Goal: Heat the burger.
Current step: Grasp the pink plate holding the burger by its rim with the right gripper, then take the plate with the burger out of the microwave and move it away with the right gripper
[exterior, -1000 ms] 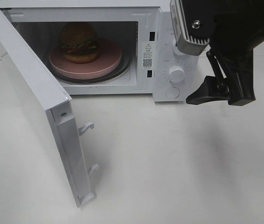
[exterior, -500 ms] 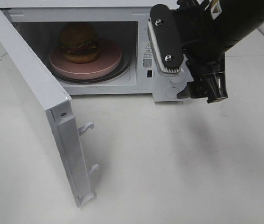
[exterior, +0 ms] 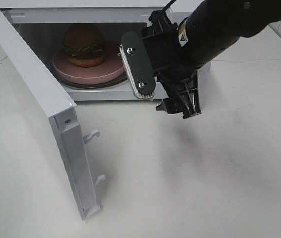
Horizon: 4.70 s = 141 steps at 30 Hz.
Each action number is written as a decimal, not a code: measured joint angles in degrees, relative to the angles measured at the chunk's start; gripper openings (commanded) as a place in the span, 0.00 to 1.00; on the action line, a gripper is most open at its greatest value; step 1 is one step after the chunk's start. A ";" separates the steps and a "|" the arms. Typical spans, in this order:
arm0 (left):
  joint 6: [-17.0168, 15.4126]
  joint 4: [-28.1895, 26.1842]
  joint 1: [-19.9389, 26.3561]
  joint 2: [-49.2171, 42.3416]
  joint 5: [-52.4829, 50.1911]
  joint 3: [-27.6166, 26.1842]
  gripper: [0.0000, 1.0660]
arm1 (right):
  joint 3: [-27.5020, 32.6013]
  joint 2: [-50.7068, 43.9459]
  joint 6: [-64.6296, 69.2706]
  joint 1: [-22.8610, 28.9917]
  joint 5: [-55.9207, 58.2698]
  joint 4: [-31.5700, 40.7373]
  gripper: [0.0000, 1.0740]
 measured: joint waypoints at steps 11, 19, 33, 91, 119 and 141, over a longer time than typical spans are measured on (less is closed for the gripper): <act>0.00 0.00 0.00 0.00 0.00 0.00 0.92 | -8.02 8.19 0.63 0.11 -1.09 -1.26 0.82; 0.00 0.00 0.00 0.00 0.00 0.00 0.92 | -13.64 15.13 2.29 0.11 -1.26 -1.43 0.81; 0.00 0.00 0.00 0.00 0.00 0.00 0.92 | -26.81 28.02 4.47 0.11 -0.63 -1.49 0.79; 0.00 3.32 0.00 0.00 0.00 0.00 0.92 | -55.23 48.64 3.50 1.15 3.32 6.53 0.00; 0.00 3.32 0.00 0.00 0.00 0.00 0.92 | -41.48 37.93 -8.02 0.52 4.01 9.00 0.00; 0.00 3.32 0.00 0.00 0.00 0.00 0.92 | -13.58 20.23 -36.78 -4.01 -9.17 25.27 0.00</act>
